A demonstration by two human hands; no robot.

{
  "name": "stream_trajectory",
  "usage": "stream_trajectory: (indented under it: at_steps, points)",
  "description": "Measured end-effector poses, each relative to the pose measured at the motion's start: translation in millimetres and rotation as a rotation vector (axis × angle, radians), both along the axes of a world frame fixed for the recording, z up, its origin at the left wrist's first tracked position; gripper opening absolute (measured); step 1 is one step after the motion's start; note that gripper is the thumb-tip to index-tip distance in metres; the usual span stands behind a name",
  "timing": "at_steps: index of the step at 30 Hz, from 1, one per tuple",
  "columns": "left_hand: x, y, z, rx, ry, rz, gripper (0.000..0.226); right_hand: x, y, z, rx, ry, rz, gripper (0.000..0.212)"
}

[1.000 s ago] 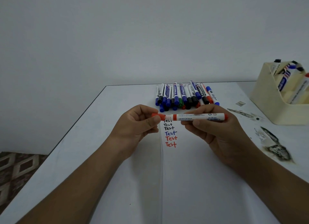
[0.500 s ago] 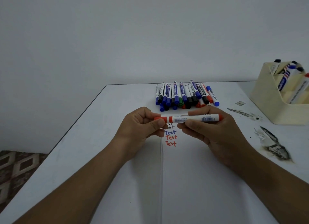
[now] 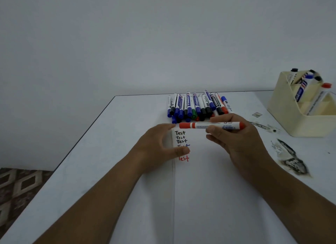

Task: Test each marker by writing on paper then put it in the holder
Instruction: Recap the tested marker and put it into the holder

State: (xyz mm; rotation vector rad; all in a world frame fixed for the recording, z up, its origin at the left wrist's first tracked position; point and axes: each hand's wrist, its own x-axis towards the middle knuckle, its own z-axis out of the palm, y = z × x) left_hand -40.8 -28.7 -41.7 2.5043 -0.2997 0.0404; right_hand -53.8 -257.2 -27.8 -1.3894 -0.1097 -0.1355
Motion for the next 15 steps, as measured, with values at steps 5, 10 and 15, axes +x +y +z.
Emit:
stream_trajectory:
  at_steps: [5, 10, 15]
  points:
    - [3.8, -5.3, -10.6, 0.459, 0.033, -0.049, 0.117, 2.9, -6.7, 3.0, 0.086, -0.036, -0.161, 0.045]
    - [8.8, -2.6, -12.9, 0.553, 0.047, -0.056, 0.121, -5.9, -12.5, 15.4, 0.054, -0.100, -0.208, 0.062]
    - [13.7, -3.9, -14.8, 0.594, 0.035, -0.055, 0.126, -1.2, -37.0, 39.4, -0.152, -0.197, -0.244, 0.071]
